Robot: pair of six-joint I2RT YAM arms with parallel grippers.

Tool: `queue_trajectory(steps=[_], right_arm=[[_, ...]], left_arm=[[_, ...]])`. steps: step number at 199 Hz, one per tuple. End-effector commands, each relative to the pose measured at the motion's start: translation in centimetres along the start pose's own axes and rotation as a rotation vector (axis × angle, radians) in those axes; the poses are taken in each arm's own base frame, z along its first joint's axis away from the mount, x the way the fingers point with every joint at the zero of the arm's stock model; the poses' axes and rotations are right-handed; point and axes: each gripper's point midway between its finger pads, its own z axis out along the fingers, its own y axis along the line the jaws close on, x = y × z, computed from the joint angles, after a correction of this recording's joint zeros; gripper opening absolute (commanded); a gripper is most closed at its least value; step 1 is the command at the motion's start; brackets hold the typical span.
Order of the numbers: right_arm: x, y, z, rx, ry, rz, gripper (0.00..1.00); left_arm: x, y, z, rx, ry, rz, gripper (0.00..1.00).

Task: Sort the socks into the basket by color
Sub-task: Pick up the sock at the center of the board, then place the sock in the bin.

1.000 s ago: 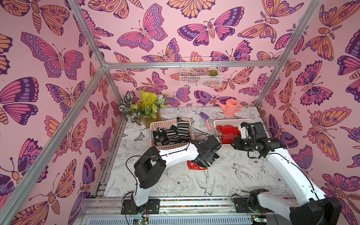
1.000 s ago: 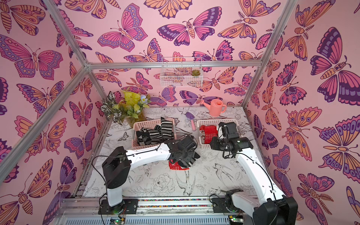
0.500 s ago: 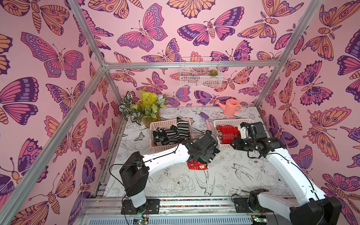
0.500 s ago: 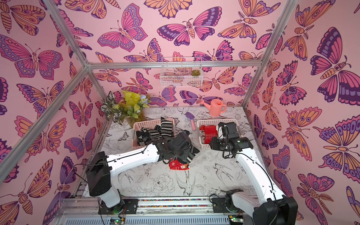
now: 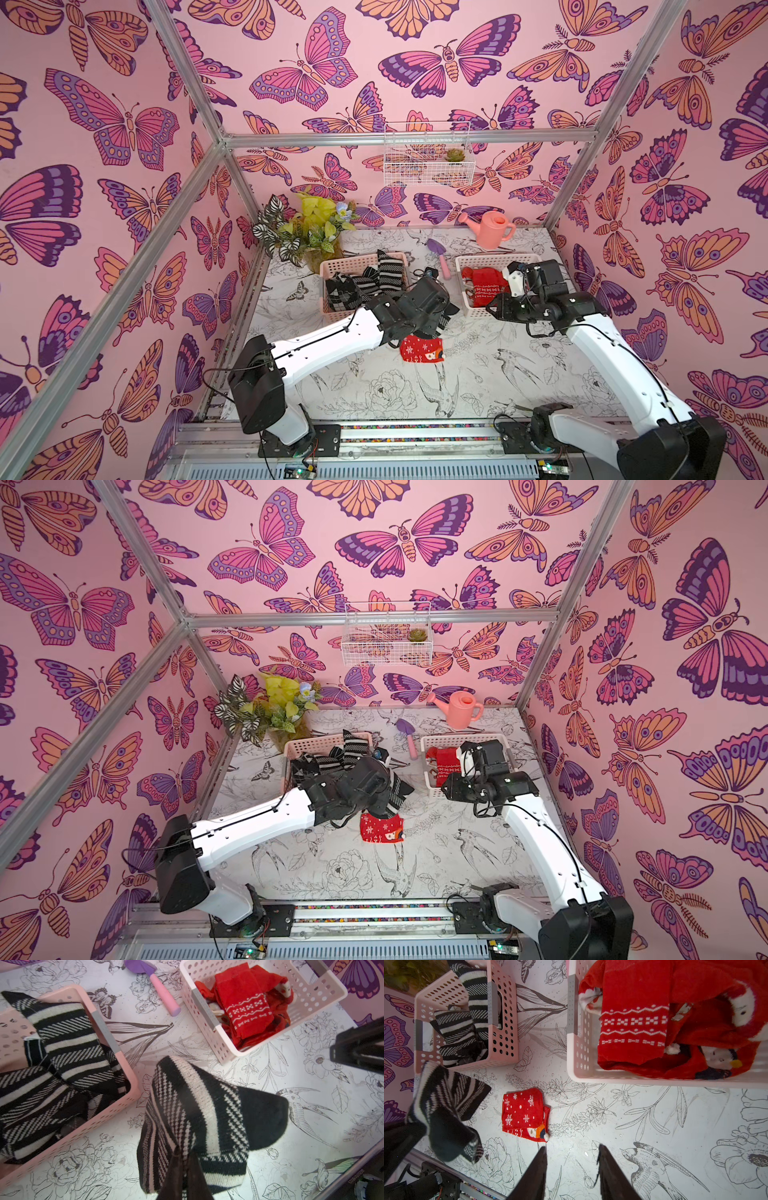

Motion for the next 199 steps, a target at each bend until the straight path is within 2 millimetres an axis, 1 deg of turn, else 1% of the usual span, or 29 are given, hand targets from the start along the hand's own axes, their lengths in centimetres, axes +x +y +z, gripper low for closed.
queue_trajectory(steps=[1, 49, 80, 125, 172, 199], right_arm=[[-0.5, 0.6, 0.0, -0.033, -0.004, -0.018, 0.43], [0.3, 0.7, 0.9, -0.05, 0.036, -0.021, 0.43], [0.6, 0.9, 1.1, -0.054, 0.041, -0.03, 0.44], [0.4, 1.4, 0.9, -0.067, 0.041, -0.047, 0.44], [0.2, 1.7, 1.0, -0.076, 0.041, -0.049, 0.44], [0.1, 1.7, 1.0, -0.076, 0.039, -0.047, 0.44]], left_arm=[[-0.2, 2.6, -1.3, -0.059, -0.009, 0.014, 0.07], [-1.3, 6.7, -3.2, -0.111, -0.033, -0.016, 0.07], [-1.7, 9.5, -3.8, -0.158, -0.024, -0.035, 0.07], [-2.3, 13.4, -4.3, -0.213, 0.009, -0.066, 0.07], [-2.8, 16.6, -5.1, -0.282, 0.019, -0.078, 0.07], [-2.9, 18.3, -5.2, -0.322, 0.032, -0.079, 0.07]])
